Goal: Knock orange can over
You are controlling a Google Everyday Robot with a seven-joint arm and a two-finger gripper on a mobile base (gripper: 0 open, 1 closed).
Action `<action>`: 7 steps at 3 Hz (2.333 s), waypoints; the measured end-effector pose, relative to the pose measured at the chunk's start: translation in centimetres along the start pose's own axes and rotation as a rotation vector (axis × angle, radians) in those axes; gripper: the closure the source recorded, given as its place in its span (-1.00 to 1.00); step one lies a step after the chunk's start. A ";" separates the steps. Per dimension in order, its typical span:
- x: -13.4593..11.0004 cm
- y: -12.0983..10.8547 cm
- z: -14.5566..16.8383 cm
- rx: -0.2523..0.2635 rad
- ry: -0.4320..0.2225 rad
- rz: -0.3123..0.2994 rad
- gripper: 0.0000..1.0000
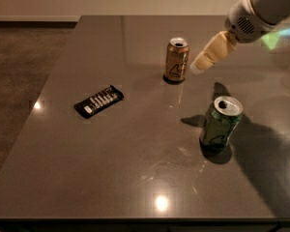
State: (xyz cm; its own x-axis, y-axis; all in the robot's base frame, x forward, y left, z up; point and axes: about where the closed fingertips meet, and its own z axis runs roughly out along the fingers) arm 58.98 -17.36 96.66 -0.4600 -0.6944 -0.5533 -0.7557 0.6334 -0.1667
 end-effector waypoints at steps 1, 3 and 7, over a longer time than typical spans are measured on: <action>-1.3 -1.0 2.5 0.019 -0.015 0.067 -1.00; -3.5 -1.8 6.1 0.061 -0.039 0.091 -1.00; -5.3 -2.0 11.1 -0.021 -0.090 0.092 -0.63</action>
Offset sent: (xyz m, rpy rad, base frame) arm 0.0661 0.0307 -0.0297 0.0509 -0.0395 -0.1386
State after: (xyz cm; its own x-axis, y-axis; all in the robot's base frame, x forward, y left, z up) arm 68.12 -11.14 90.91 -0.4850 -0.5999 -0.6363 -0.7225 0.6848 -0.0949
